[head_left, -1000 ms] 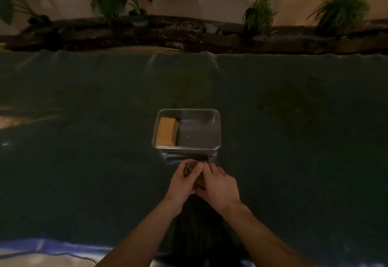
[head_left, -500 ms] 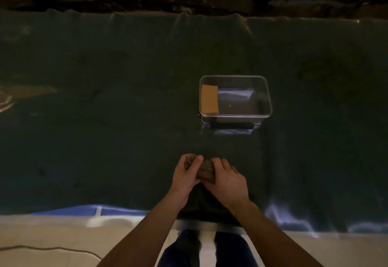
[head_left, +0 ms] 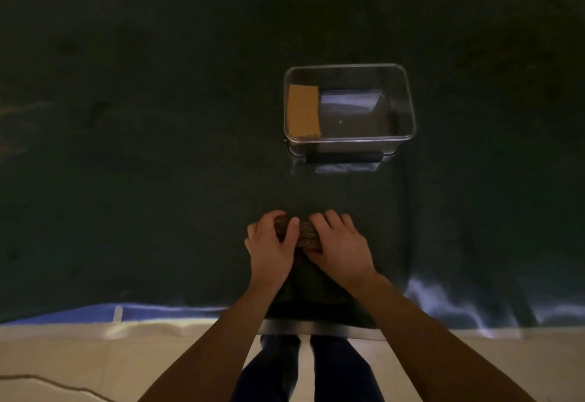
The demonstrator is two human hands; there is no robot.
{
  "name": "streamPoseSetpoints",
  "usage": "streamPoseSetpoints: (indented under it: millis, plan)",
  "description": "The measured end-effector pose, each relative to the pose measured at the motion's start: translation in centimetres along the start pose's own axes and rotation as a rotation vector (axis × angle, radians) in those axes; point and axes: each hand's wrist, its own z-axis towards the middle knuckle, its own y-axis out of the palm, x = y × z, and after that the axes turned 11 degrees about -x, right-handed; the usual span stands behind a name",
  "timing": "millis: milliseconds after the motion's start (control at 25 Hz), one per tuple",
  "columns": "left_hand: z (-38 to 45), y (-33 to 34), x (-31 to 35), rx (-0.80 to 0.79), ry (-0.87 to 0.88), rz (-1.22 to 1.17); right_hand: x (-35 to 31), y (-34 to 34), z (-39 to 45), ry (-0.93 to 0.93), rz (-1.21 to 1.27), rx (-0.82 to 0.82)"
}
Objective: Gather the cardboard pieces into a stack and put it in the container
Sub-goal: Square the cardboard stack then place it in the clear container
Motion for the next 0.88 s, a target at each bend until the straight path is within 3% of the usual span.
streamPoseSetpoints:
  millis: [80,240,360,480,680,880]
  plan:
    - [-0.3,0.0,0.0,-0.025,0.024,-0.113,0.0,0.0,0.1,-0.001,0.001,-0.006]
    - [0.6,-2.9,-1.3,0.117,-0.016,-0.758,0.2,-0.1,0.2,-0.008,-0.018,0.001]
    - [-0.3,-2.3,-0.9,0.048,-0.049,-0.675,-0.2,0.3,0.0,0.02,-0.027,-0.003]
    - [-2.0,0.1,0.5,-0.145,-0.07,-0.847,-0.4,0.5,0.0,0.056,-0.019,0.0]
    - [-0.6,-1.8,-0.3,-0.118,-0.05,-0.855,-0.3,0.6,0.2,0.039,-0.037,0.026]
    - [-1.2,-0.8,0.3,-0.209,-0.019,-0.939,-0.2,0.9,0.1,0.061,-0.054,0.085]
